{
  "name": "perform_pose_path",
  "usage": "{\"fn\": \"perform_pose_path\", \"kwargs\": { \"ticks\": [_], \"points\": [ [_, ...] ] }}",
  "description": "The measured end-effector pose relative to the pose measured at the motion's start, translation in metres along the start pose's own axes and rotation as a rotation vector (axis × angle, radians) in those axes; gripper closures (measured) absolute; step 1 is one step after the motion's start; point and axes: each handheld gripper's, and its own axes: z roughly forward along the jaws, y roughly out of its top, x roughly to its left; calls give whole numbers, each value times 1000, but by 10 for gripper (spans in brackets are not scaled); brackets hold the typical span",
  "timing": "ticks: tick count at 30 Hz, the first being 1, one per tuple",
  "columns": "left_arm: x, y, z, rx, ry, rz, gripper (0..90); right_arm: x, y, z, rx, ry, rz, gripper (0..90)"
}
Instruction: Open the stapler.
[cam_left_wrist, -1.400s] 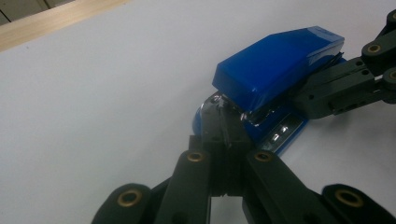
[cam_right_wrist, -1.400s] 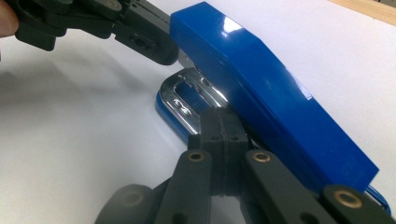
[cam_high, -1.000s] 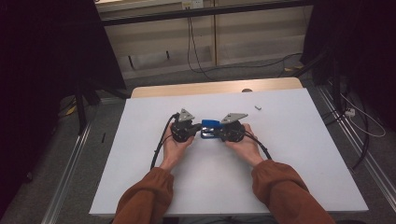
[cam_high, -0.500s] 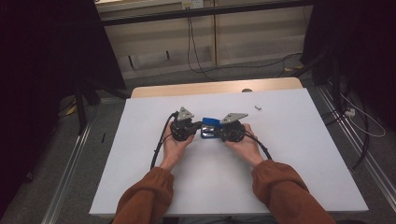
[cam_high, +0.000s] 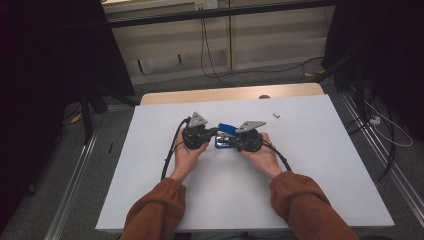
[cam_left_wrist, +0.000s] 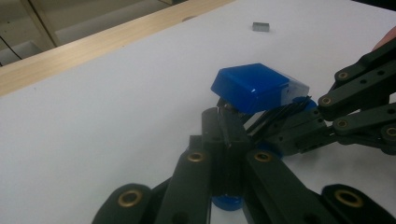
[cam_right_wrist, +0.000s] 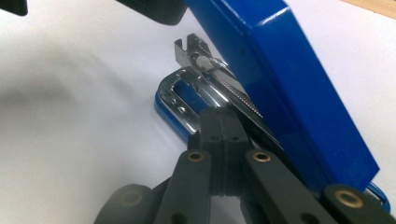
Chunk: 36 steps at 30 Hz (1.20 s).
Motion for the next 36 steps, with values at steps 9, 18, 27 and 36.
{"fn": "perform_pose_path", "kwargs": {
  "ticks": [9, 18, 27, 36],
  "points": [
    [-4, 6, 0, -14, 16, -6, 900, 0, 0, 0, -2, 3, 14, 900],
    [-6, 10, 0, -42, 6, -19, 900, 1, 0, 1, -4, -2, 5, 900],
    [-5, 10, 0, -44, 10, -2, 900, 4, 0, 1, -4, -20, -17, 900],
    [-4, 9, 1, -44, 10, -9, 900, 9, 3, -2, -58, -18, -3, 900]
  ]
}}
